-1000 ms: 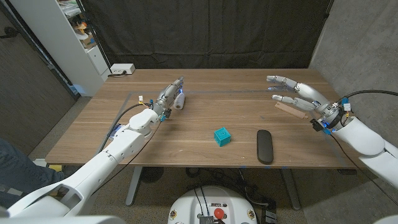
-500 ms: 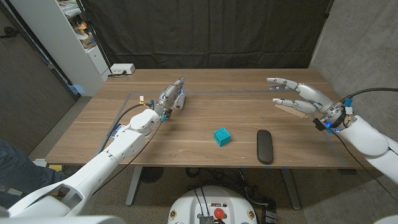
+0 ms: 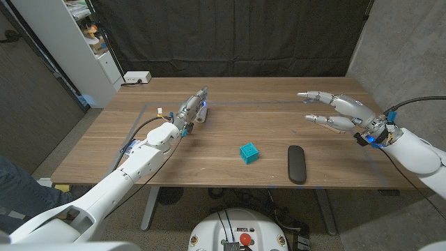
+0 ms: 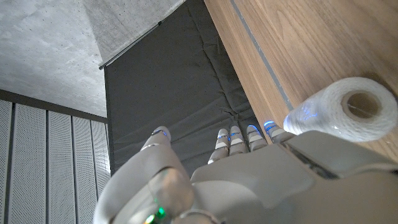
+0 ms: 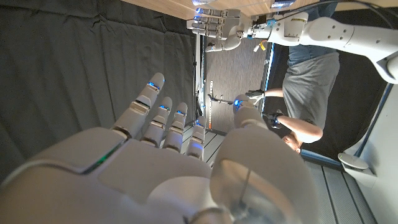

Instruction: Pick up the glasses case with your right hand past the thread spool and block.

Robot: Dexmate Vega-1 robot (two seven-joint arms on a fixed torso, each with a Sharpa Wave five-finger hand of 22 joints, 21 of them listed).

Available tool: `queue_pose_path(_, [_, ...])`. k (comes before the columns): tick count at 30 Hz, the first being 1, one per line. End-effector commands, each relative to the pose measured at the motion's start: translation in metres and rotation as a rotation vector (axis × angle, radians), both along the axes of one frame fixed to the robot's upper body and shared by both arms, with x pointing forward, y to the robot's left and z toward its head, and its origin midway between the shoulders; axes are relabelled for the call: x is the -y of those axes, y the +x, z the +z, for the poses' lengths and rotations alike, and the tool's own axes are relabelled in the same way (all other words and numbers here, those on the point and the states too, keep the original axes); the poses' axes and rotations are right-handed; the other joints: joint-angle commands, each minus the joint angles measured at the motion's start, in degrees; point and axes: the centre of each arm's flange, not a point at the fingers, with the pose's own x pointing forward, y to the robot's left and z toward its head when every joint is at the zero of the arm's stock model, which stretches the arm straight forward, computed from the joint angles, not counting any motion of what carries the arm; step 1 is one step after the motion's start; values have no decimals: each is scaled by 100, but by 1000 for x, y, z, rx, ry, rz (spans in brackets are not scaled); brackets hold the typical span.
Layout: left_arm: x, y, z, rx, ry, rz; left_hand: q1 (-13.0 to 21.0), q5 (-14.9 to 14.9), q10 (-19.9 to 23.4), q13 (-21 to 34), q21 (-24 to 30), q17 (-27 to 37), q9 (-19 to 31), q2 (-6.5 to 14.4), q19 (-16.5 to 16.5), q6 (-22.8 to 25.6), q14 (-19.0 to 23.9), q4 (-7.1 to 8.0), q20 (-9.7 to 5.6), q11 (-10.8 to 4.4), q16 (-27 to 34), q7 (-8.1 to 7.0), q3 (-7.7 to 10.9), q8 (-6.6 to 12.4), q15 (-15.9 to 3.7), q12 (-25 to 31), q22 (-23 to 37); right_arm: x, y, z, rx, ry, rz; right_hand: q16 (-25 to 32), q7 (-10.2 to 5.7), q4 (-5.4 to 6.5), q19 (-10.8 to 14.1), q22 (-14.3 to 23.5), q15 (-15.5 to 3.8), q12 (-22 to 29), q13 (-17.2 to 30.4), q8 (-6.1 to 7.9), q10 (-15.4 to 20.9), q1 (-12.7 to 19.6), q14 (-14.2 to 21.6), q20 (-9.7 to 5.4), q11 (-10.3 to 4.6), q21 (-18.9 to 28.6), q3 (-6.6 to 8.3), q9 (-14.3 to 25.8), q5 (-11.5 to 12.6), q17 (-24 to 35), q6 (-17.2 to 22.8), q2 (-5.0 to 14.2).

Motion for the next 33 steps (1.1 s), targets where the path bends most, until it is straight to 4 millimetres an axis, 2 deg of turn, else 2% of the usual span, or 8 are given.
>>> queue_pose_path(1, [0, 2, -1, 1, -3, -8, -6, -6, -21, 7, 26, 17, 19, 44, -5, 42, -30, -7, 46, -19, 9, -4, 7, 13, -4, 6, 19, 0, -4, 6, 63, -120, -66, -25, -17, -43, 47, 7, -188, -44, 28, 13, -2, 168, 42, 15, -11, -8, 97, 22, -21, 0, -38, 13])
queue_pose_path(12, [-2, 3, -1, 2, -15, -8, -20, -6, -20, 7, 26, 18, 19, 47, -14, 52, -31, -8, 77, -21, 11, -10, -2, 14, 2, 7, 20, -3, -9, 10, 105, -255, -120, -76, -38, -106, 95, 4, -178, -93, 33, 7, -80, 453, 12, 76, 20, -33, 251, 23, -80, -13, -91, -6])
queue_pose_path(16, [-1, 4, -3, 2, -19, -10, -25, -6, -15, 8, 27, 18, 19, 50, -13, 57, -30, -8, 81, -31, 12, -11, -5, 15, -1, 9, 20, -2, -10, 10, 105, -295, -141, -107, -42, -126, 102, 3, -130, -112, 36, 10, -117, 645, -10, 81, 35, -53, 350, 24, -127, -20, -111, -29])
queue_pose_path(21, [1, 4, -4, 2, -23, -15, -32, -6, -16, 8, 29, 19, 19, 51, -14, 60, -31, -8, 86, -30, 12, -13, -9, 15, -1, 9, 21, -2, -10, 9, 100, -333, -159, -135, -36, -128, 93, 3, -54, -138, 39, -3, -185, 801, -42, 110, 28, -72, 430, 25, -172, -22, -168, -66])
queue_pose_path(32, [4, 4, -3, 8, -26, -24, -43, -5, -20, 8, 30, 19, 19, 57, -19, 64, -32, -10, 95, -42, 13, -17, -16, 13, -9, 7, 21, -3, -11, 9, 119, -420, -196, -161, -46, -119, 101, 4, -30, -162, 42, -3, -273, 970, -72, 209, 48, -82, 519, 27, -229, -21, -200, -118])
queue_pose_path(33, [5, 4, -3, 7, -25, -25, -44, -5, -19, 8, 30, 20, 19, 57, -20, 65, -31, -10, 96, -36, 14, -18, -16, 13, -10, 8, 21, -4, -12, 8, 130, -430, -202, -172, -48, -114, 100, 5, 25, -167, 43, -2, -297, 1010, -92, 218, 48, -85, 541, 27, -244, -20, -205, -133])
